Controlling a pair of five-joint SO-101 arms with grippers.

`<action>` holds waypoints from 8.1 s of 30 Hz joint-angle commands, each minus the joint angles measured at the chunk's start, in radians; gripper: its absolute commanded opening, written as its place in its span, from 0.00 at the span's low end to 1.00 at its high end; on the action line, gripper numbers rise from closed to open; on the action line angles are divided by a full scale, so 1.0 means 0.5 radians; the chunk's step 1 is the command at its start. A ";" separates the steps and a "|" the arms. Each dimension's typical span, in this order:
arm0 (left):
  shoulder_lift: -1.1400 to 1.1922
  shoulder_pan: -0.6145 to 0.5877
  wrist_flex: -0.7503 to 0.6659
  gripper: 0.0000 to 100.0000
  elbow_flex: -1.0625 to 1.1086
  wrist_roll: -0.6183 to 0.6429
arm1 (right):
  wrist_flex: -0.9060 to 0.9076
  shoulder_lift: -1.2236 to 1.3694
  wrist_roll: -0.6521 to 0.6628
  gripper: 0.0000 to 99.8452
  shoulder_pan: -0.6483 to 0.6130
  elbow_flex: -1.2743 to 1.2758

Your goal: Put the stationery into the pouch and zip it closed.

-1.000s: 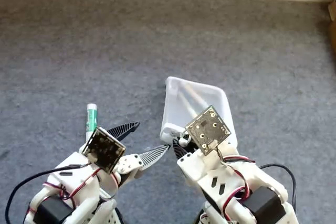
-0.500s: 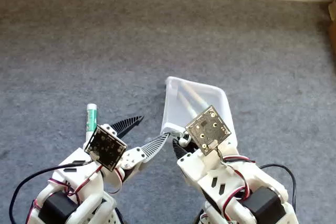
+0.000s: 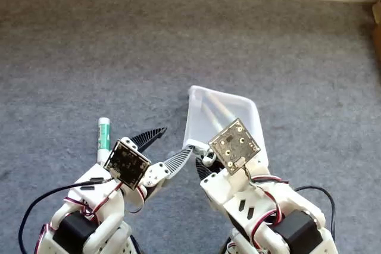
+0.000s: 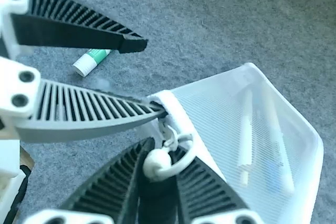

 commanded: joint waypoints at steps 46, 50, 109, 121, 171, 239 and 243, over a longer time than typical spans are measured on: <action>-0.008 -0.118 0.153 0.01 -0.118 -0.175 | 0.710 -0.035 0.276 0.00 0.545 -0.440; -0.008 -0.115 0.153 0.12 -0.084 -0.172 | 0.624 -0.035 0.264 0.00 0.542 -0.440; -0.008 -1.830 0.064 0.01 -0.766 -0.031 | -0.072 0.667 -0.657 0.26 0.041 -0.431; -0.008 -2.395 0.215 0.01 -0.766 0.129 | -0.842 1.257 -0.930 0.26 -0.229 -0.416; -0.017 -3.122 0.258 0.01 -0.667 0.322 | -1.204 4.258 -1.007 0.08 -0.609 -2.306; 1.155 -1.017 0.552 0.01 -1.769 0.322 | -0.342 1.367 -0.270 0.07 0.634 -0.640; 1.416 -0.999 0.657 0.01 -1.910 0.322 | -0.342 1.155 -0.270 0.07 0.689 -0.624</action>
